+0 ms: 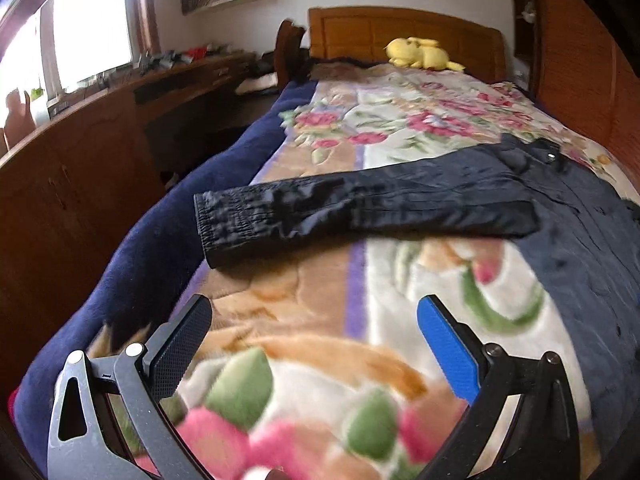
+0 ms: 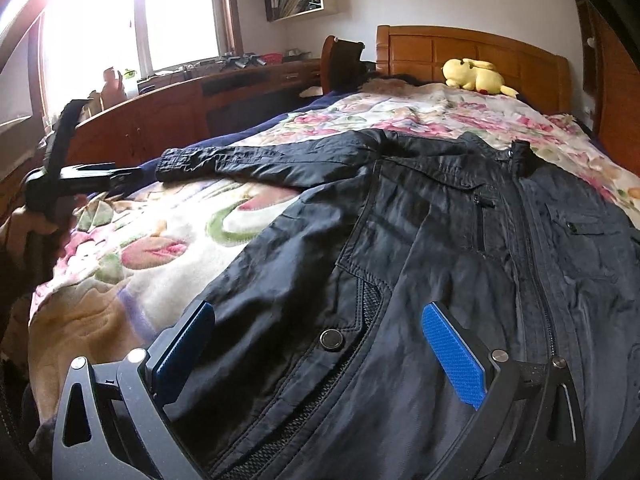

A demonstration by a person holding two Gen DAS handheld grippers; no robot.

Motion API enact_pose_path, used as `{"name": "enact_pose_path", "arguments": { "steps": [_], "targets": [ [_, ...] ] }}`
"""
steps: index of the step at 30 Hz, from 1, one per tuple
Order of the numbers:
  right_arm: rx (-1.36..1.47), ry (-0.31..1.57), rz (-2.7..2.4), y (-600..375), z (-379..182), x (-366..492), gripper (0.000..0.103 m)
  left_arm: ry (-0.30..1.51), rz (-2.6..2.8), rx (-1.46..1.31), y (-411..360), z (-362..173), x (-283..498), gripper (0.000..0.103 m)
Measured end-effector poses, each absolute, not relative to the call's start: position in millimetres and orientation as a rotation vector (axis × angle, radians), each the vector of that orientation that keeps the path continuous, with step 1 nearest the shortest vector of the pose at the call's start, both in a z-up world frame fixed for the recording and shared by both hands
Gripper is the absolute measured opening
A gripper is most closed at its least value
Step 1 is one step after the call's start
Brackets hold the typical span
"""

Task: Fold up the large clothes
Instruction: 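Reach the left gripper to the jacket sleeve cuff and grasp it, then lift the sleeve with the left gripper, lay it across the jacket body, release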

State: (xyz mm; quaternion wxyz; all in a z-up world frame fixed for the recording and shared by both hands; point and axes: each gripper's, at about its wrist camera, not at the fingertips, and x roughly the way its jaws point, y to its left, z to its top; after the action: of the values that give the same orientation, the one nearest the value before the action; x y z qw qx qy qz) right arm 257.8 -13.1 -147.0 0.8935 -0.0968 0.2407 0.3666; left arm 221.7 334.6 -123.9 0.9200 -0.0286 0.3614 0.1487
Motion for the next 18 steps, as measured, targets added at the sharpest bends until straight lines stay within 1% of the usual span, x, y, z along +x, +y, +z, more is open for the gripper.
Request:
{"name": "enact_pose_path", "arguments": {
  "steps": [4, 14, 15, 17, 18],
  "targets": [
    [-0.209, 0.495, 0.760, -10.1, -146.0, 254.1, 0.103, 0.787, 0.339, -0.136, 369.9, -135.1, 249.3, 0.103],
    [-0.209, 0.519, 0.766, -7.5, -147.6, 257.4, 0.103, 0.836, 0.387, -0.398, 440.9, -157.3, 283.6, 0.102],
    [-0.210, 0.522, 0.766, -7.0, -148.0, 257.8, 0.103, 0.841, 0.387, -0.416, 444.4, -159.4, 285.1, 0.100],
    [-0.209, 0.526, 0.768, -6.7, -148.5, 258.8, 0.103, 0.849, 0.374, -0.460, 451.6, -166.3, 287.6, 0.083],
    [-0.210, 0.529, 0.769, -6.4, -148.9, 259.2, 0.103, 0.852, 0.358, -0.483, 453.6, -170.1, 288.8, 0.079]
  ]
}}
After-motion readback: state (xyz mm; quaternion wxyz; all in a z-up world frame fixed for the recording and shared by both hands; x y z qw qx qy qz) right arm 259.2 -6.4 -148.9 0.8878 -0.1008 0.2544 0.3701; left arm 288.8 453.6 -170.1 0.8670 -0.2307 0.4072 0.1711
